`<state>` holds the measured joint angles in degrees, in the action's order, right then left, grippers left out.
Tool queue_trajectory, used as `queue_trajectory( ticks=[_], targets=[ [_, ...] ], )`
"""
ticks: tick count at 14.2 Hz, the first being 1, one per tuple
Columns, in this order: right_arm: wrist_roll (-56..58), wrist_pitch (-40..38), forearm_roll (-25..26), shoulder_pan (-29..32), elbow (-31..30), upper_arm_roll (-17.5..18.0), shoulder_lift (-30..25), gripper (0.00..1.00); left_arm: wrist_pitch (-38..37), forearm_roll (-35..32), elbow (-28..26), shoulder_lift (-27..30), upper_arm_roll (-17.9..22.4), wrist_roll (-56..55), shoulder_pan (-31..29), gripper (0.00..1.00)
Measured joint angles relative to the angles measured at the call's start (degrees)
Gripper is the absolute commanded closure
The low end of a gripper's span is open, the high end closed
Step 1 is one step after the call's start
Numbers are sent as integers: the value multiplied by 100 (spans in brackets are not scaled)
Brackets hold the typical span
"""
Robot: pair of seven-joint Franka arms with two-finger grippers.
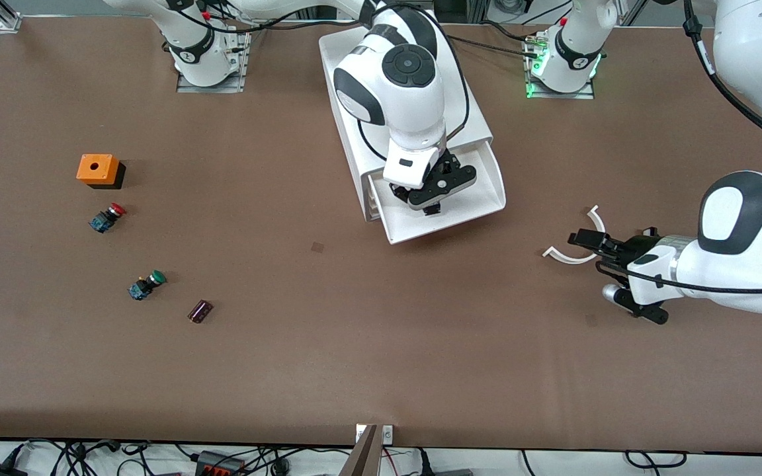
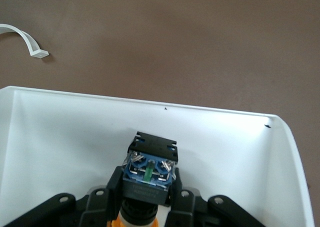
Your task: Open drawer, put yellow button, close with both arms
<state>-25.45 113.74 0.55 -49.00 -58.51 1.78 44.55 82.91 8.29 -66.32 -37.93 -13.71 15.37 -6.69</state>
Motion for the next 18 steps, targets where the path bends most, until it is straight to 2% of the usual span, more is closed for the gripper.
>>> queue_trajectory(
  ticks=[1,4,8,11,14,18],
  targets=[
    [-1,-27,-37,0,3,1,-1,1,10,-245,78,1,0,-35,24,0],
    [-40,-43,-61,0,10,6,-1,0,270,-891,140,-2,8,-47,81,0],
    [-264,-49,-62,11,106,3,-56,0,619,-1091,116,-129,52,-57,93,0],
    [-504,-412,-62,149,468,-71,-180,0,639,-1141,23,-230,85,-92,66,0],
    [-516,-819,-56,655,647,-157,-316,0,640,-1144,20,-229,68,-585,68,0],
    [-409,-1352,-42,1658,607,-222,-352,0,889,-1144,2,-195,-140,-1903,267,0]
  ],
)
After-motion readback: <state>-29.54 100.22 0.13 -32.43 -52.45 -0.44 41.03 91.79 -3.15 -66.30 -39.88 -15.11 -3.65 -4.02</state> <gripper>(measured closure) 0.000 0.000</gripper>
